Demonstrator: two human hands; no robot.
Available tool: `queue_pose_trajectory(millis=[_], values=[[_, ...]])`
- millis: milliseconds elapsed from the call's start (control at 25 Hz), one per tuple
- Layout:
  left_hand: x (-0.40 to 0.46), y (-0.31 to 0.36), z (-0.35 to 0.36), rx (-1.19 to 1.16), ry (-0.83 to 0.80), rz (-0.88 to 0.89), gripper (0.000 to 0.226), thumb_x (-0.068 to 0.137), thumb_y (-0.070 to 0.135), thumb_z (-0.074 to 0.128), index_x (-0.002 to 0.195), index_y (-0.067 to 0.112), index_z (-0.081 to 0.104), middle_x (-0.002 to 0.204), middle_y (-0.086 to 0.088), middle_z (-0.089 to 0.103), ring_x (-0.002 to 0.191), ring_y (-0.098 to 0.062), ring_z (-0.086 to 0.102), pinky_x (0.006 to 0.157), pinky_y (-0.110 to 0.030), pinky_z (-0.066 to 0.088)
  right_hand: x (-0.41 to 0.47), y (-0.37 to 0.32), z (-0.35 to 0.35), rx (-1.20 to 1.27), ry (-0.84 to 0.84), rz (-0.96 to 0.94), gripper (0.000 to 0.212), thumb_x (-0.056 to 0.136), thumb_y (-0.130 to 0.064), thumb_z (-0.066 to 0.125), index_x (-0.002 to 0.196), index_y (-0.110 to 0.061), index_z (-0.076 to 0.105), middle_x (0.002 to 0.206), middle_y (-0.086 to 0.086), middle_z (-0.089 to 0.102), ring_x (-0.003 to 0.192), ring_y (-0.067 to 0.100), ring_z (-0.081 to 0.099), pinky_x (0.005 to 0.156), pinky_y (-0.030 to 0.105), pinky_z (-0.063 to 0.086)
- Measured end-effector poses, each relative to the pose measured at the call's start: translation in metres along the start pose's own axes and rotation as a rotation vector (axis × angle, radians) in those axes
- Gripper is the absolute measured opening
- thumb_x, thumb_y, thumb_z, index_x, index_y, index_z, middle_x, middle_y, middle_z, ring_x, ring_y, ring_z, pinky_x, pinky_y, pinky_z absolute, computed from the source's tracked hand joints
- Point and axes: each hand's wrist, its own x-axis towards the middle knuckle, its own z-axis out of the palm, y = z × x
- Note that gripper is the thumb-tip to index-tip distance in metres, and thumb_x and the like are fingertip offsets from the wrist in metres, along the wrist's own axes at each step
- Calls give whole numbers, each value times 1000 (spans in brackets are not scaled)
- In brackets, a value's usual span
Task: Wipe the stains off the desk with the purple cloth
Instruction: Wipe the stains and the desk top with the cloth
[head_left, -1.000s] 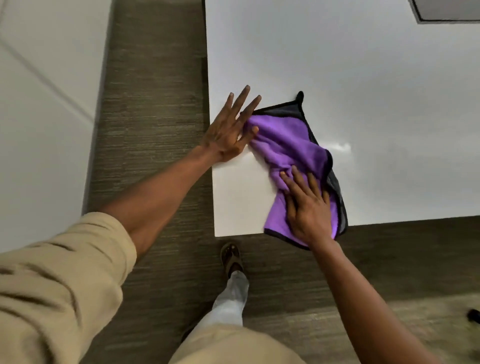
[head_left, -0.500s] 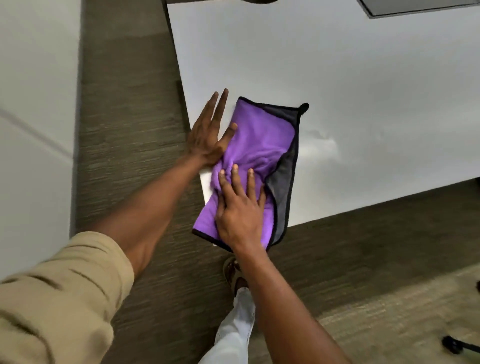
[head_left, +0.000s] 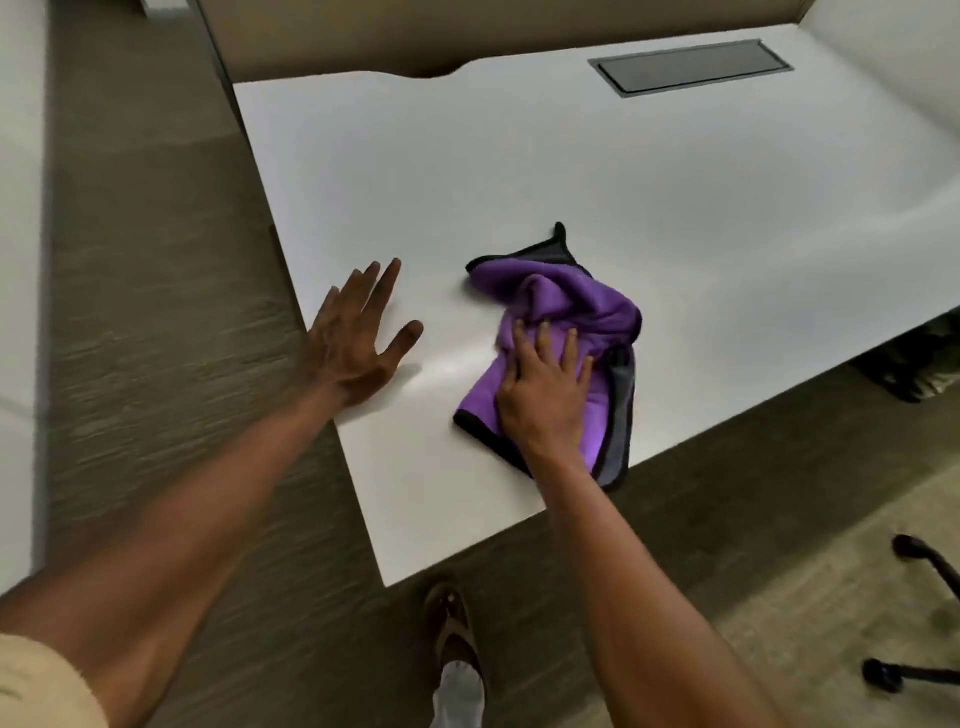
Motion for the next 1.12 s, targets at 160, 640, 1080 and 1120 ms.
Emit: queue_pose_trajectory(millis=[160,640,1080,1120], values=[[2,-3,6,-2,40,27,81,93,71,24,163,32,10,170,-3,18,157,-23,14,127,-47,14,-21,-64,23,57,-91,-273,54,106,-47,28,159,-39,25,171,-5,18,158,32,3,128,50,3],[2,-2,-1,4,-24,31,80,91,77,23,161,39,13,169,6,20,158,-20,11,127,-49,11,32,54,-19,68,67,-54,51,105,-43,39,154,-28,42,164,1,37,153,32,27,125,54,19],[-2,-1,-5,11,-46,106,85,88,78,26,160,34,24,168,3,25,158,-20,12,127,-49,7,-102,27,19,31,176,-409,46,96,-52,45,140,-44,57,154,-18,47,149,17,39,112,46,35],[-3,-3,-7,50,-81,158,88,86,81,25,160,34,23,170,3,20,158,-20,5,128,-49,2,-95,37,15,34,184,-421,47,96,-52,45,140,-41,58,153,-17,50,147,17,42,111,47,37]])
